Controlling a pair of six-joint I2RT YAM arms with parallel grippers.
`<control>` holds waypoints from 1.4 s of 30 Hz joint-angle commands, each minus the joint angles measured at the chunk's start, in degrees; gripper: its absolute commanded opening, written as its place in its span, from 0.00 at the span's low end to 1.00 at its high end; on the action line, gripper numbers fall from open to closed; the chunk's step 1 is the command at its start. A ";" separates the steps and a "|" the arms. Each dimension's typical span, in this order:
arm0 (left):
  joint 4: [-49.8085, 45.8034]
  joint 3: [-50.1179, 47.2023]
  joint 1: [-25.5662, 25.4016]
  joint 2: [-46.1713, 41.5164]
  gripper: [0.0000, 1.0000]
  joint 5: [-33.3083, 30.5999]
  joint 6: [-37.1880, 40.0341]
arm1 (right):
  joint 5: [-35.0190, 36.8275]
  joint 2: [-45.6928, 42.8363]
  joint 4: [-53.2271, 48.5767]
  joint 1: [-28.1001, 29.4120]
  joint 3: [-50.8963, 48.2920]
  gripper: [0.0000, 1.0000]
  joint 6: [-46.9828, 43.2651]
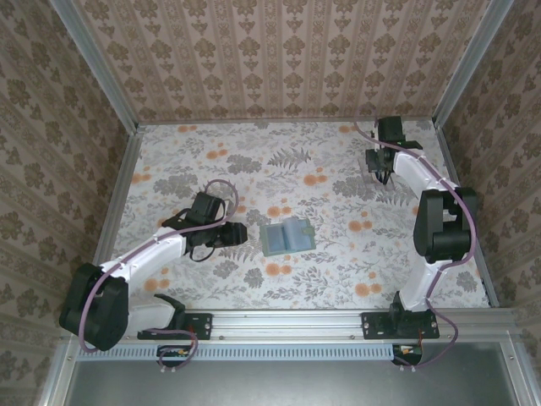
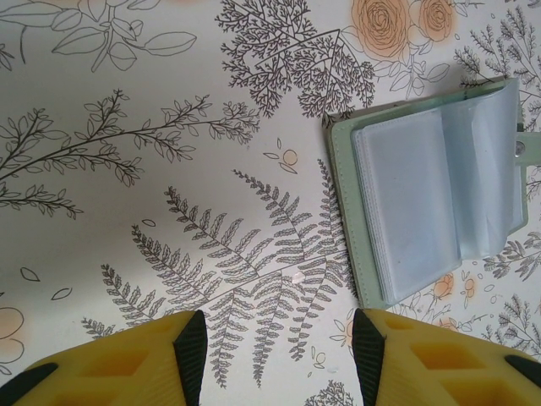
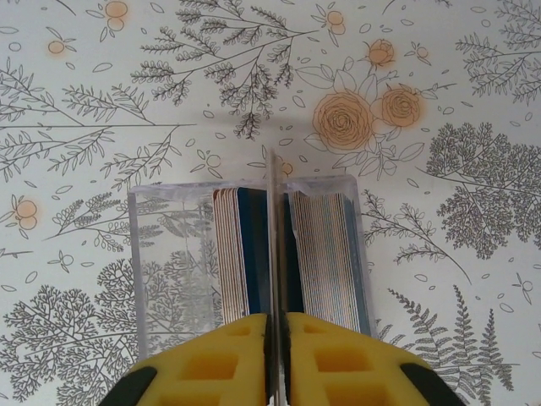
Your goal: Put the credit cards into the card holder
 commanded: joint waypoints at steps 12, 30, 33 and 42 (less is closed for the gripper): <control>0.56 0.14 0.25 1.88 0.51 1.28 -0.66 | -2.06 1.12 -2.29 -0.14 0.45 0.36 0.13; 0.59 0.83 0.15 4.07 0.51 1.72 -0.14 | 6.78 4.58 -5.47 -0.23 5.36 0.38 3.53; 0.56 1.35 0.21 4.74 0.51 1.89 0.09 | 7.76 3.99 -5.13 -0.23 4.44 0.38 3.34; 0.41 2.40 -0.03 6.08 0.51 2.60 0.48 | 10.55 3.85 -5.35 -0.23 4.64 0.38 2.40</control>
